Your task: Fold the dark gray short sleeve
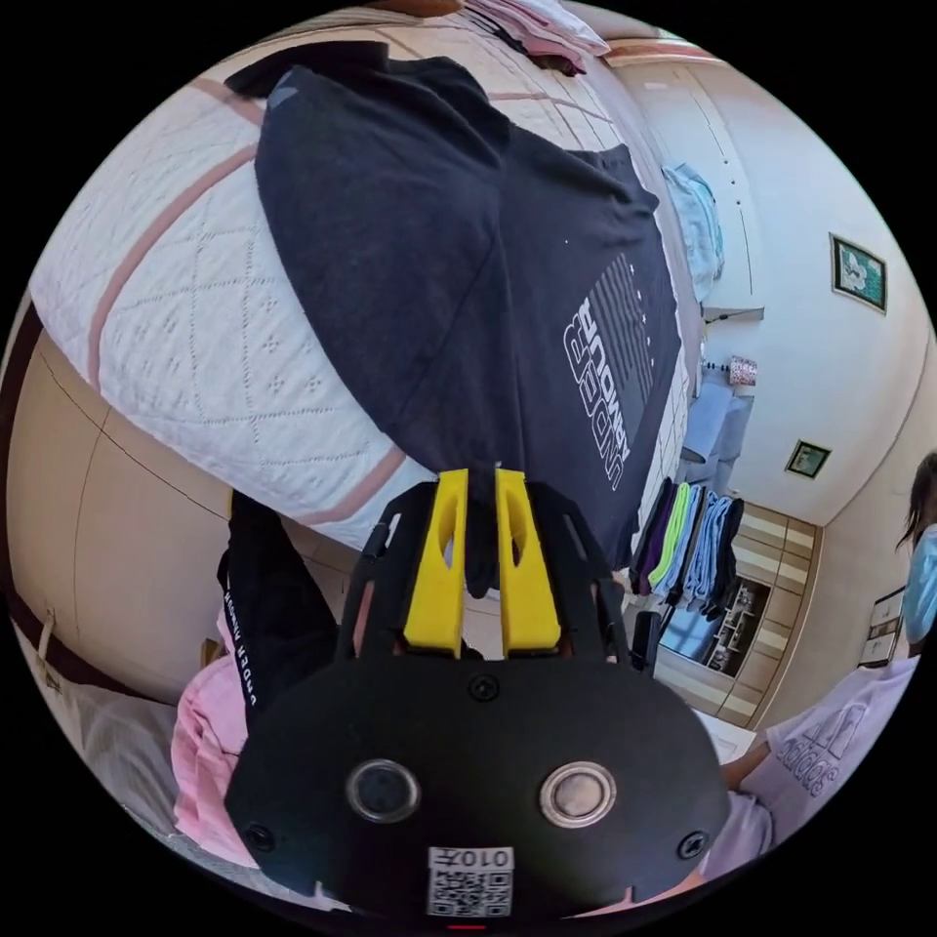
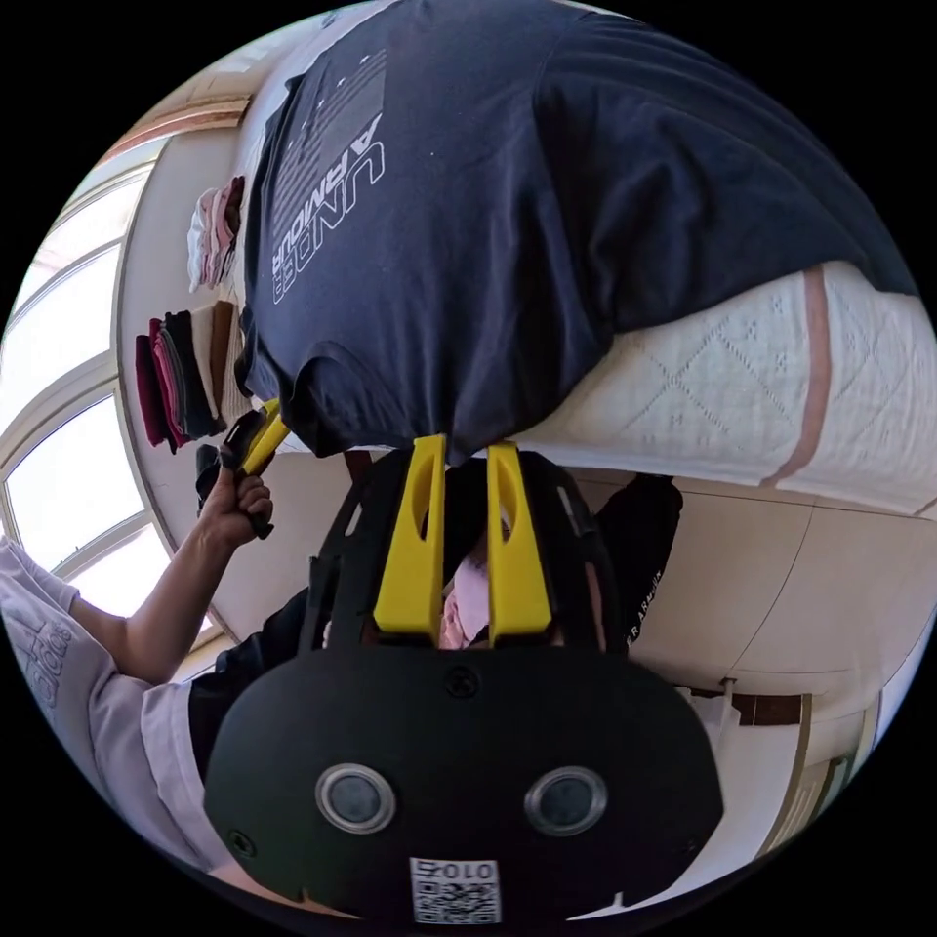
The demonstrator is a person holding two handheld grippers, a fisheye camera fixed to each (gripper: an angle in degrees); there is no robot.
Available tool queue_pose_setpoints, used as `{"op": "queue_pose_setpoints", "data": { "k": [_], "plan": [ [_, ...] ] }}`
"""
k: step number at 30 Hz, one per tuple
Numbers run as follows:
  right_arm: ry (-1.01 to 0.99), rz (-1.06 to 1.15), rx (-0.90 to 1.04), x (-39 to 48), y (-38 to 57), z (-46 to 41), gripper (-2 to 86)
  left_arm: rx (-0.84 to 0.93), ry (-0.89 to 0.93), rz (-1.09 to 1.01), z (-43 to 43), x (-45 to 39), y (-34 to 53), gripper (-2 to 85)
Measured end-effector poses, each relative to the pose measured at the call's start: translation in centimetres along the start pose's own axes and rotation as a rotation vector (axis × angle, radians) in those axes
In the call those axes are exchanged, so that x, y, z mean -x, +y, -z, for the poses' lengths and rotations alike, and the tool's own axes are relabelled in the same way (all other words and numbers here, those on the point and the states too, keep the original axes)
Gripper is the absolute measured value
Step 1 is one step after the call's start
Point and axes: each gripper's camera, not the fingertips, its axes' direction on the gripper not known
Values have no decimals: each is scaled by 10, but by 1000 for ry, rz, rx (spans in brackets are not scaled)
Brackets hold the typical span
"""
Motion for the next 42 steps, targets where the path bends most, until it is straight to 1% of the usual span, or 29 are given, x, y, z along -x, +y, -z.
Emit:
{"op": "queue_pose_setpoints", "data": {
  "k": [3, 4, 8, 10, 12, 14, 16, 17, 19, 20, 23, 24, 25, 26, 27, 28, 29, 30, 31, 32, 34, 35, 37, 39, 41, 42],
  "plan": [
    [-30, 20, -22, 11, 0, 3, 39, -54, 10, -29, 15, -16, 2, 8],
    [-14, 17, 0, 16, -1, 4, 37, -58, 9, -42, 18, -20, 2, 6],
    [62, 48, 54, 32, 6, 10, 33, -20, -20, -120, 46, -42, 7, 1],
    [100, 30, 73, 30, 11, 13, 32, -13, -53, -107, 62, -40, 13, 0],
    [96, 10, 78, 28, 10, 12, 32, -26, -94, -45, 83, -26, 23, 0],
    [95, 11, 108, 30, 3, 3, 32, -25, -112, -26, 90, -20, 28, 0],
    [156, 54, 140, 44, -4, -12, 31, 9, -199, -4, 88, -21, 32, 0],
    [166, 66, 145, 47, -5, -15, 31, 34, -226, -27, 84, -22, 34, 1],
    [193, 88, 159, 63, -2, -14, 33, 58, -160, -34, 83, -23, 40, 4],
    [206, 94, 154, 67, 2, -12, 34, 6, -176, -54, 93, -33, 46, 6],
    [332, 93, 73, 92, 28, 12, 37, -88, -327, -158, 127, -68, 54, 26],
    [414, 111, 3, 109, 37, 25, 40, -115, -405, -214, 138, -85, 51, 37],
    [500, 169, -100, 134, 42, 38, 46, -126, -447, -246, 143, -94, 48, 43],
    [537, 224, -154, 150, 43, 43, 50, -154, -519, -307, 151, -110, 40, 52],
    [597, 363, -245, 185, 37, 46, 60, -191, -563, -349, 158, -123, 29, 61],
    [612, 524, -298, 222, 24, 41, 70, -209, -577, -361, 160, -128, 22, 65],
    [599, 605, -311, 241, 16, 37, 71, -243, -599, -377, 165, -135, 8, 73],
    [546, 753, -305, 279, -6, 25, 75, -274, -631, -381, 169, -140, -7, 79],
    [481, 890, -268, 317, -30, 9, 77, -287, -650, -379, 171, -142, -13, 81],
    [457, 946, -243, 337, -42, 0, 78, -306, -680, -384, 174, -144, -25, 86],
    [414, 1161, -142, 414, -83, -42, 84, -302, -713, -405, 176, -144, -40, 92],
    [404, 1209, -116, 432, -93, -53, 87, -274, -722, -443, 175, -143, -49, 94],
    [356, 1355, 6, 499, -125, -96, 101, -205, -688, -534, 171, -142, -57, 93],
    [356, 1423, 87, 542, -144, -126, 111, -170, -650, -632, 169, -146, -60, 83],
    [403, 1481, 170, 577, -158, -155, 115, -136, -643, -662, 168, -149, -64, 70],
    [446, 1505, 211, 595, -167, -173, 115, -128, -592, -672, 169, -150, -67, 59]
  ]
}}
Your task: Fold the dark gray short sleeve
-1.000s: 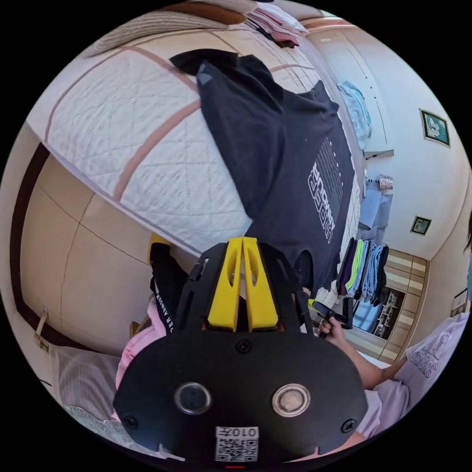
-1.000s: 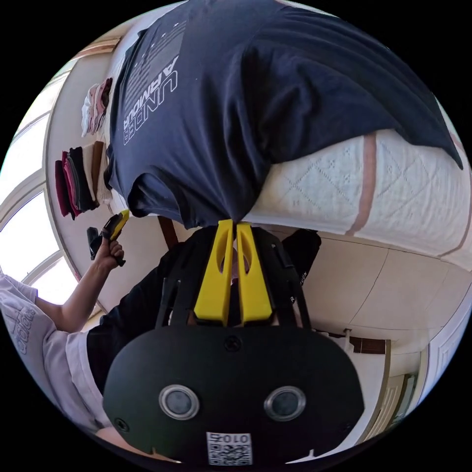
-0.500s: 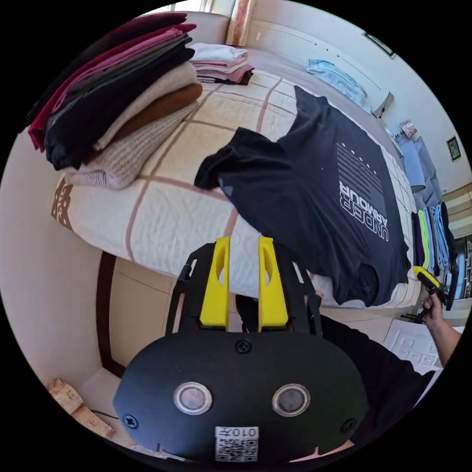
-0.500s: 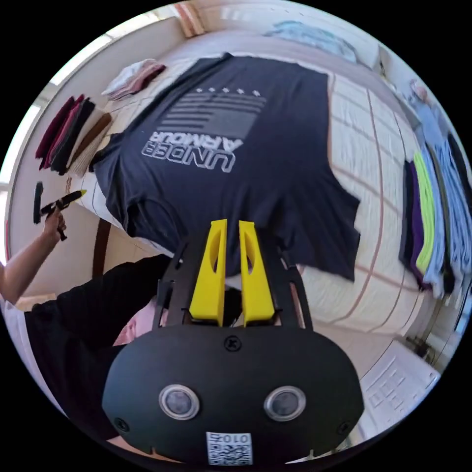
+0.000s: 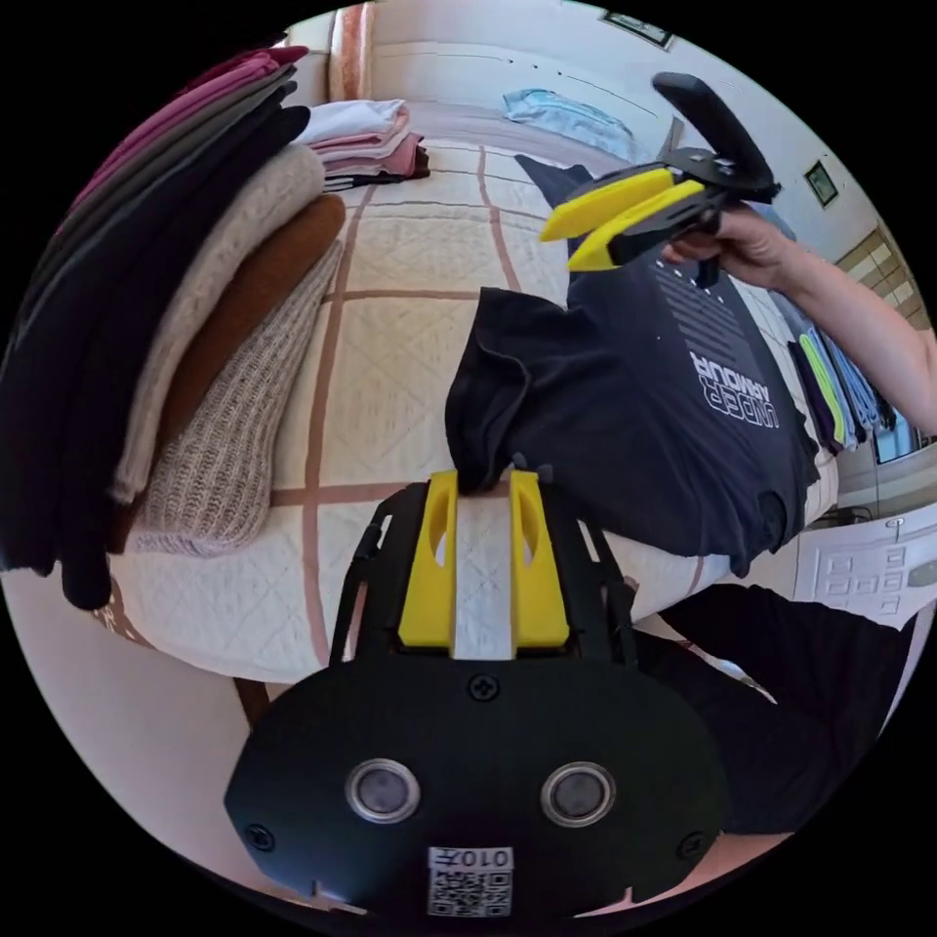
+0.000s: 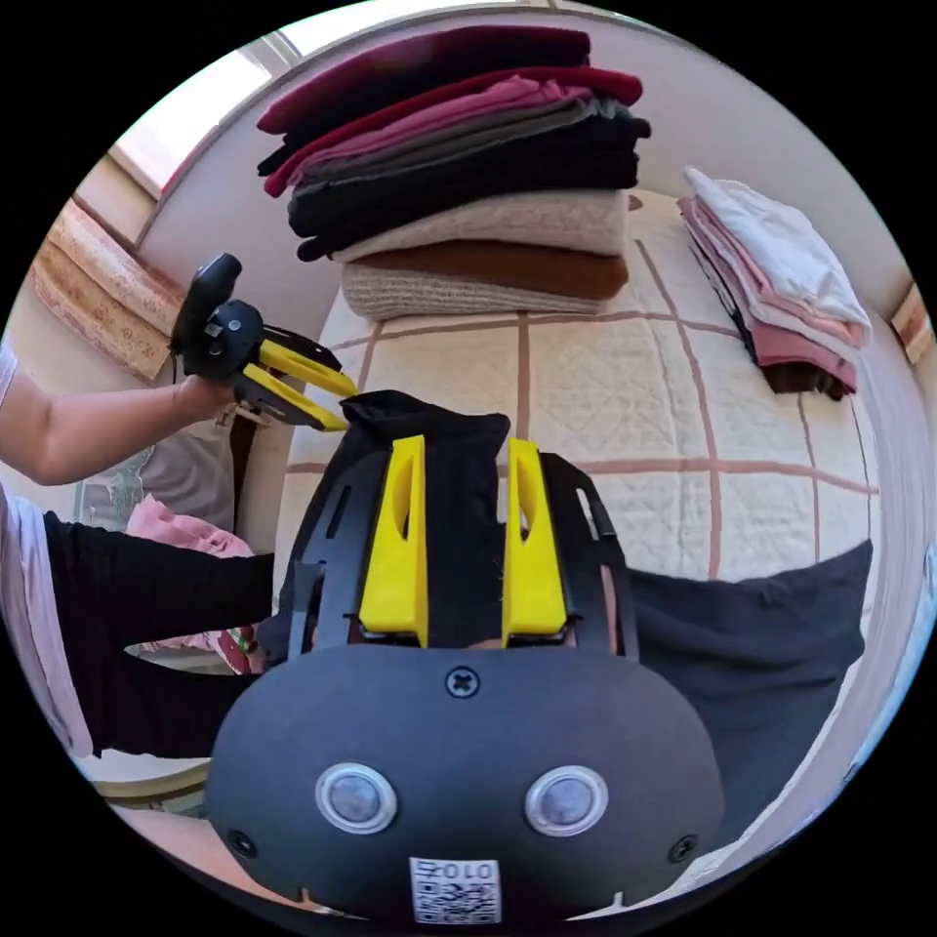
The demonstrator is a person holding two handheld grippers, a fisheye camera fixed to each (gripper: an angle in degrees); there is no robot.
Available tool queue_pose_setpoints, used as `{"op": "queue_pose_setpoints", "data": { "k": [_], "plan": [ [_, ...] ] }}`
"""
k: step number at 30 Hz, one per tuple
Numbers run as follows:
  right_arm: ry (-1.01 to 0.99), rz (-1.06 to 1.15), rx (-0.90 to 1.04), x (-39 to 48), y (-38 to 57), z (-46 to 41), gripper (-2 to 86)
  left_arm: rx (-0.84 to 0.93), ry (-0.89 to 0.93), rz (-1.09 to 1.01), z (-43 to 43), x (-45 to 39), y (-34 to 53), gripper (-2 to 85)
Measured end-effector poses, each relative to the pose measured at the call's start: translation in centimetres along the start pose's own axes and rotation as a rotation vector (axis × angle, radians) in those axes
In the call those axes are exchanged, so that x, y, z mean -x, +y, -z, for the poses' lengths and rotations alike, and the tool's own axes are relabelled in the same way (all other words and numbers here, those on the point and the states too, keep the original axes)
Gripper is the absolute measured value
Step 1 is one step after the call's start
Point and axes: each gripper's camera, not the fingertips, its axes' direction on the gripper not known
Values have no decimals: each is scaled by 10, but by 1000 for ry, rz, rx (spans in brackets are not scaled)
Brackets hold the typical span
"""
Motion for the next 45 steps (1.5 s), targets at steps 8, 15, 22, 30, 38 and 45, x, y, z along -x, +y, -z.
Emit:
{"op": "queue_pose_setpoints", "data": {
  "k": [8, 15, 22, 30, 38, 45],
  "plan": [
    [-169, 127, 301, -9, -75, -67, 39, -37, 263, -40, -3, 7, -18, 6],
    [-154, 199, 110, -16, -84, -31, 33, 0, 274, 84, 63, 32, -28, -1],
    [-76, 144, 116, -11, -76, -49, 31, 225, 181, 143, 6, 15, -69, 0],
    [-56, 97, -234, -13, -4, 37, 33, 118, 279, 69, 63, -68, -112, 0],
    [70, -255, -243, -24, 176, 64, 59, 177, 321, -280, -11, -257, -154, 10],
    [-53, -586, -216, -12, 275, 78, 79, 149, 279, -399, -60, -296, -95, 37]
  ]
}}
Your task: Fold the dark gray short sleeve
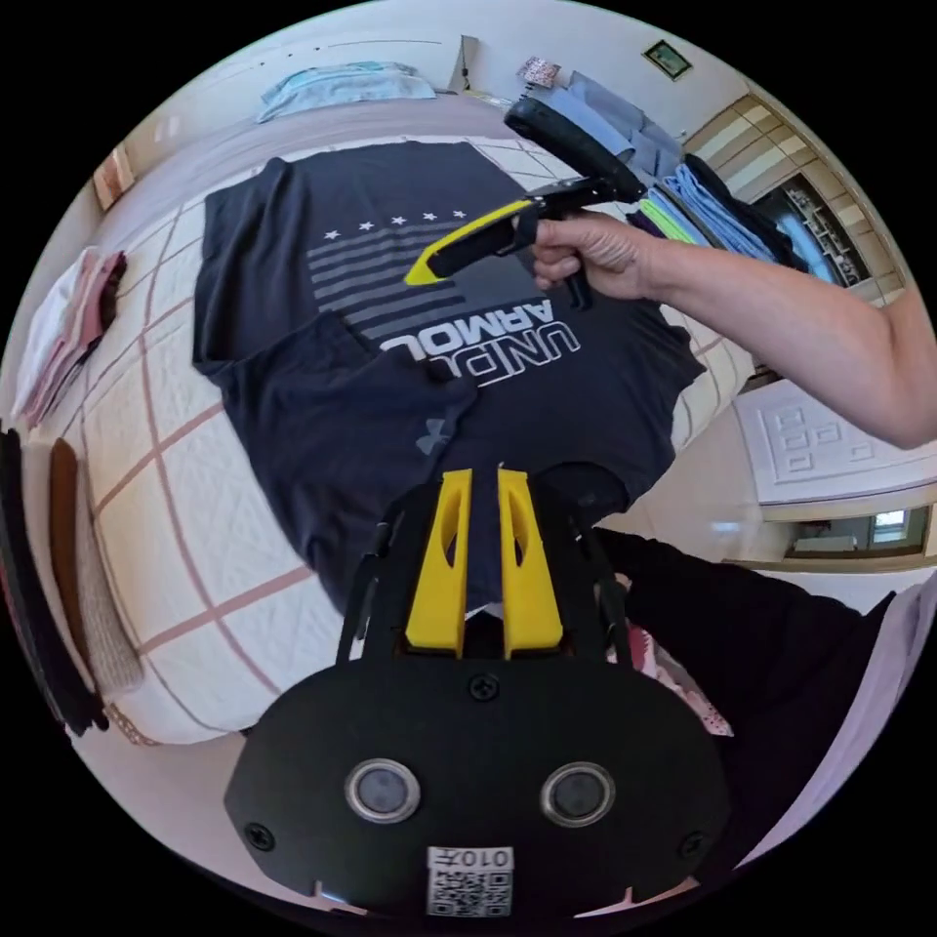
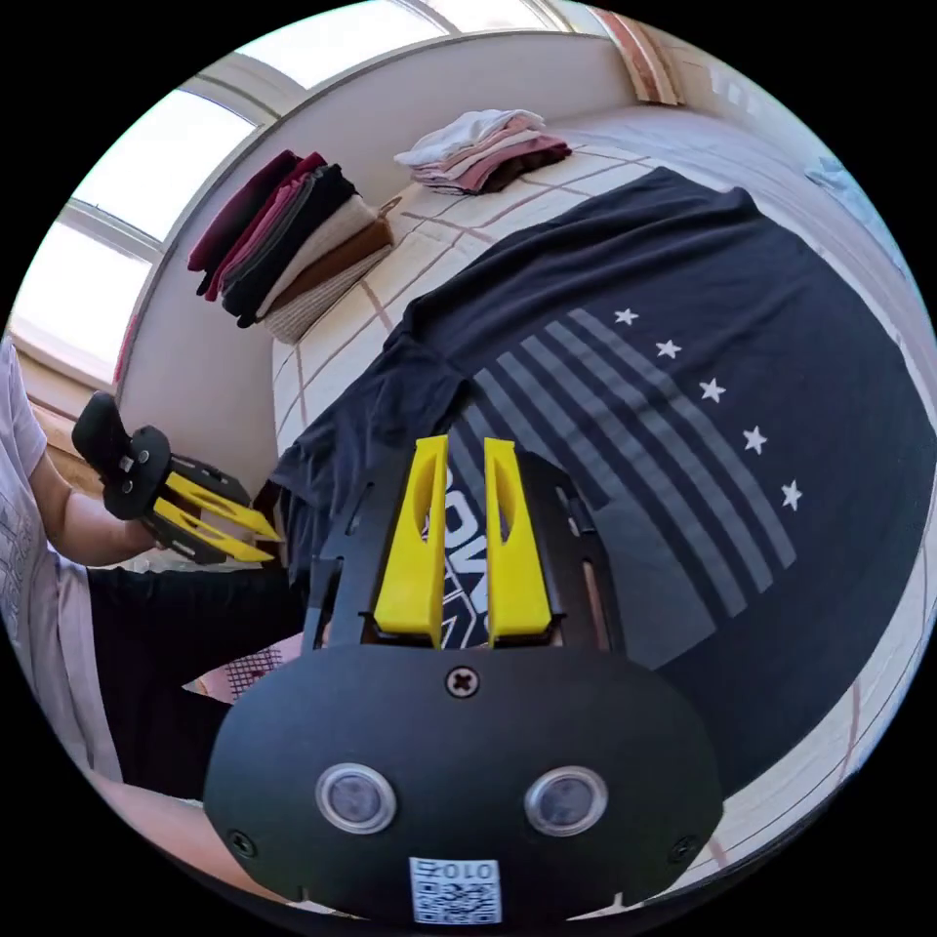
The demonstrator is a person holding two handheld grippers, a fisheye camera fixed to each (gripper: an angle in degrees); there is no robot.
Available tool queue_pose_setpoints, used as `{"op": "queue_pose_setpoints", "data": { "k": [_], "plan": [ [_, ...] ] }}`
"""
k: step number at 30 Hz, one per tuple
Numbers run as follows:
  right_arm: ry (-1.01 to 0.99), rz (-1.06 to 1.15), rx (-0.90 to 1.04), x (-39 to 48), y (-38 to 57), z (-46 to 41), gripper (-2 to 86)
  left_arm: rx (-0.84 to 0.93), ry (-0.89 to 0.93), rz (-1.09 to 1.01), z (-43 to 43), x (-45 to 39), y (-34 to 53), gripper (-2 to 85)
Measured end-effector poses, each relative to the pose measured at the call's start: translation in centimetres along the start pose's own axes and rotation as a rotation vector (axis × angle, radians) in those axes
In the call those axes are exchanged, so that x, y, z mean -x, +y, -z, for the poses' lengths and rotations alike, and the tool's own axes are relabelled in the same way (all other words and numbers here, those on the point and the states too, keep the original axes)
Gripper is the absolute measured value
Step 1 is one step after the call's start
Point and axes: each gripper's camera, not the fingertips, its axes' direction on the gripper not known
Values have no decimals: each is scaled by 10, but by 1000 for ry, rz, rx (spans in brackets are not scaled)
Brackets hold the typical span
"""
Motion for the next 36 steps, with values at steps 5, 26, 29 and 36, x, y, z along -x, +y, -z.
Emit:
{"op": "queue_pose_setpoints", "data": {
  "k": [5, 26, 29, 36],
  "plan": [
    [-95, -89, 15, 36, 33, -19, 97, 84, -344, -3, 4, 26, 81, 49],
    [-114, -253, 255, 29, 79, -65, 35, 207, 22, 194, -65, 199, 179, 2],
    [-132, -279, 200, 21, 94, -71, 36, 228, 64, 233, -89, 222, 185, 4],
    [-63, -320, 106, 12, 137, -46, 64, 263, -4, 297, -91, 246, 218, 28]
  ]
}}
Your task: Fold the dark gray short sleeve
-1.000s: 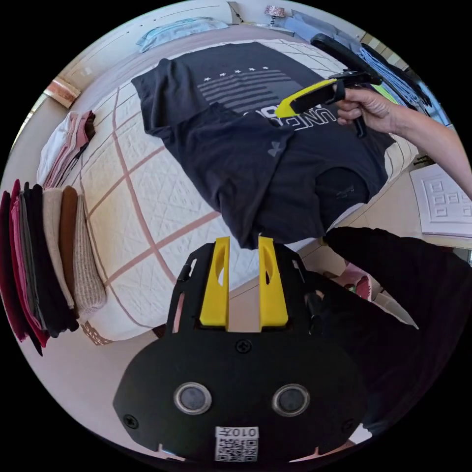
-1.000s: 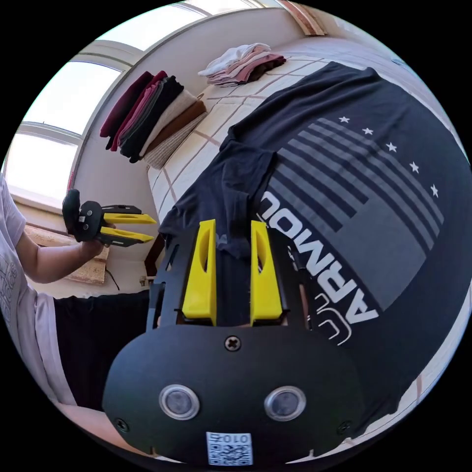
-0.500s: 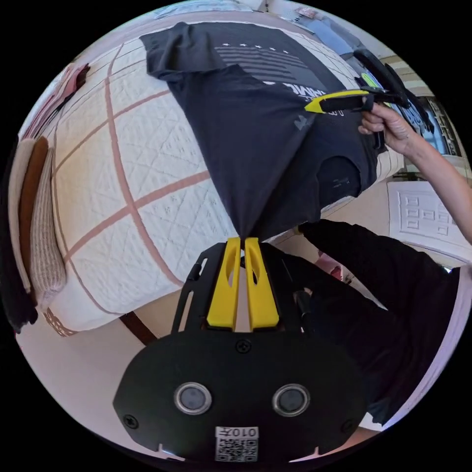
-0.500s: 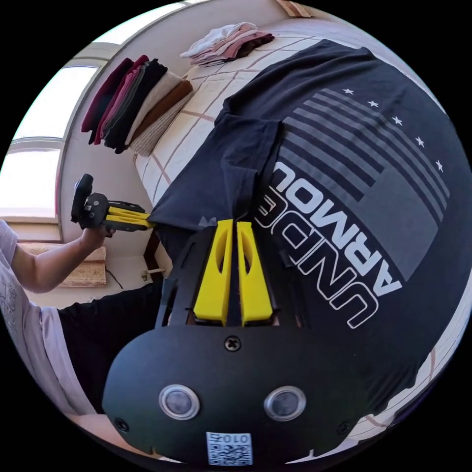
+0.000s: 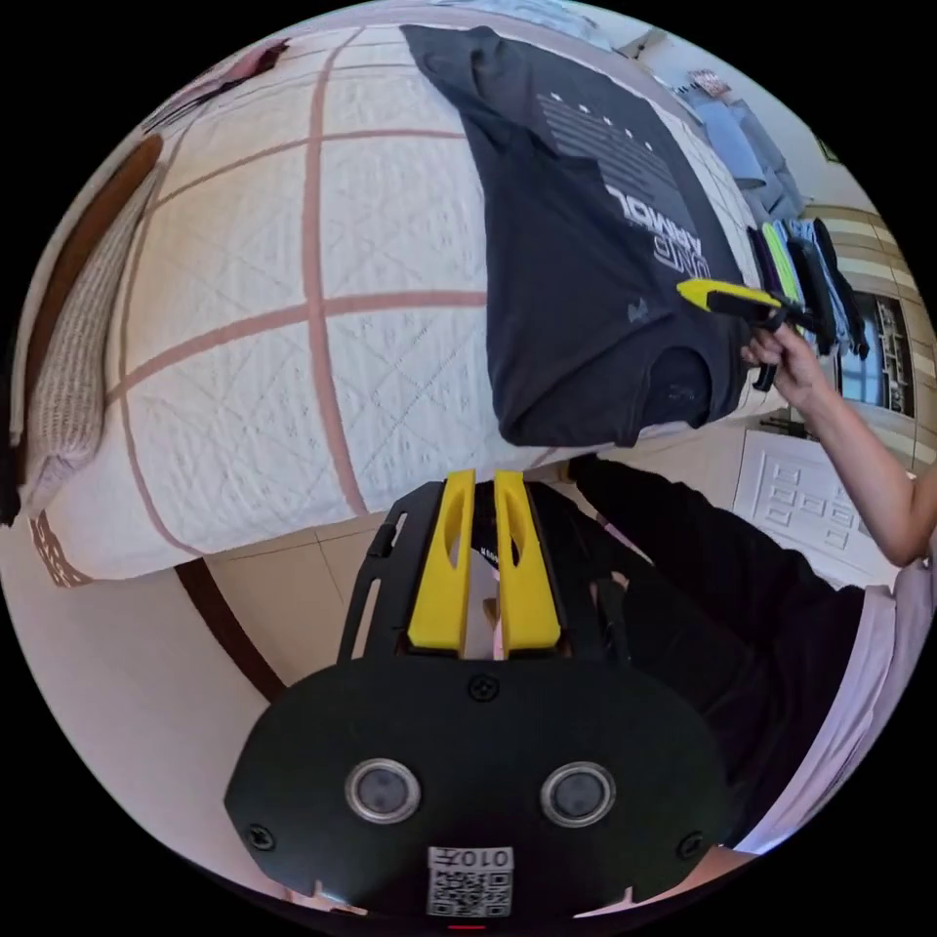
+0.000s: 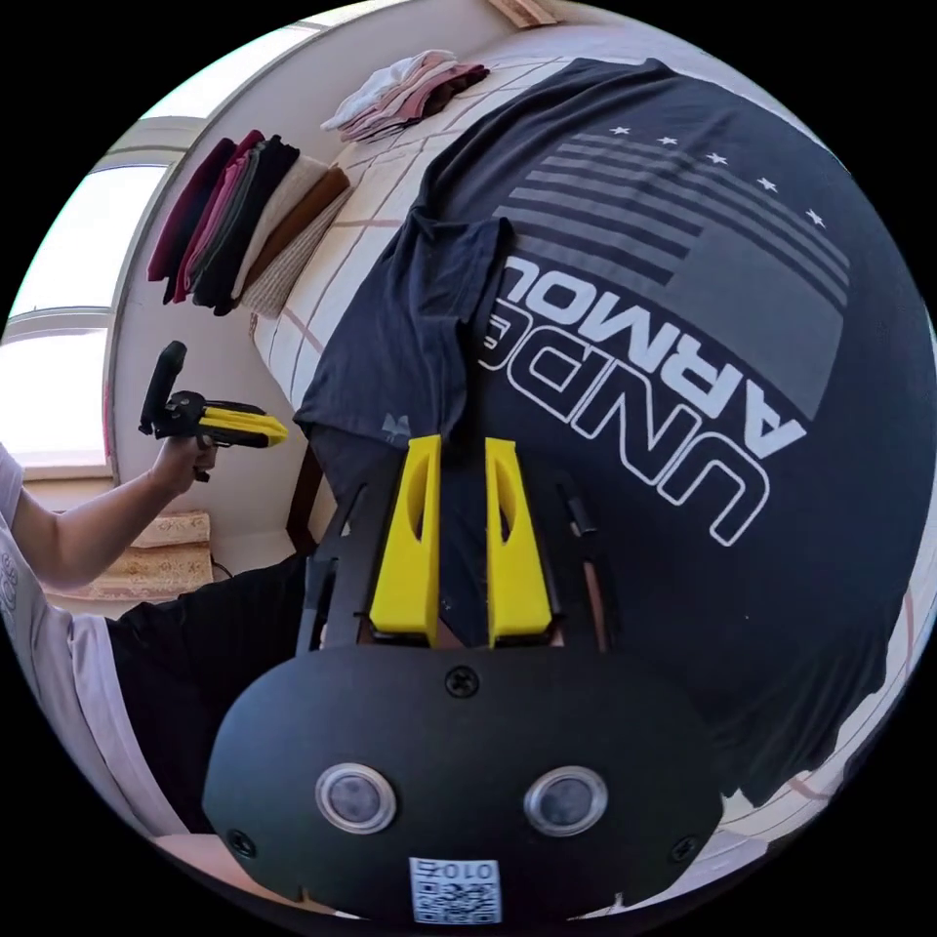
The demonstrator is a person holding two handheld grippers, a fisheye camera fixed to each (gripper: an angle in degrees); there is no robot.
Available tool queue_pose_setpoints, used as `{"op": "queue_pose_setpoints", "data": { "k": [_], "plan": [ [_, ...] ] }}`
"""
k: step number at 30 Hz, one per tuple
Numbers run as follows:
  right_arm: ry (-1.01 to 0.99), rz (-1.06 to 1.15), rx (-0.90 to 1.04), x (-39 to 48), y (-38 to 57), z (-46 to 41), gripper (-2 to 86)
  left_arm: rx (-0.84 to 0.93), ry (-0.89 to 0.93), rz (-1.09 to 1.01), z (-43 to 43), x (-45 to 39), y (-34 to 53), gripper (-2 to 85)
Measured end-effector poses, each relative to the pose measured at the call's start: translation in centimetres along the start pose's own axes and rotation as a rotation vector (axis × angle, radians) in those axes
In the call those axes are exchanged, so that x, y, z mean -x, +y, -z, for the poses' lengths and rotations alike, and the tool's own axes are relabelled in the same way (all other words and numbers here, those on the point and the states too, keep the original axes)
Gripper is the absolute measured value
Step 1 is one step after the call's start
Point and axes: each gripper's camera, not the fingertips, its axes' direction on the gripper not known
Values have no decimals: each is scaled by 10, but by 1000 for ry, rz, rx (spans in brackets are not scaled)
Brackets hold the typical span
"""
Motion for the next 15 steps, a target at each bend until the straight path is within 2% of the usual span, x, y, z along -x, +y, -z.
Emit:
{"op": "queue_pose_setpoints", "data": {
  "k": [4, 7, 9, 11, 15],
  "plan": [
    [63, 1, -147, -2, 16, 22, 69, -204, 24, 90, 44, 30, -14, 42],
    [31, 31, -183, 0, 11, 16, 69, -319, -24, 52, 67, 50, -79, 49],
    [15, 45, -196, 2, 8, 10, 69, -387, 22, 34, 73, 74, -148, 48],
    [0, 72, -199, 6, 6, 3, 68, -413, 51, 63, 70, 97, -198, 45],
    [7, 92, -183, 7, 10, -13, 66, -346, 217, 124, 46, 145, -282, 32]
  ]
}}
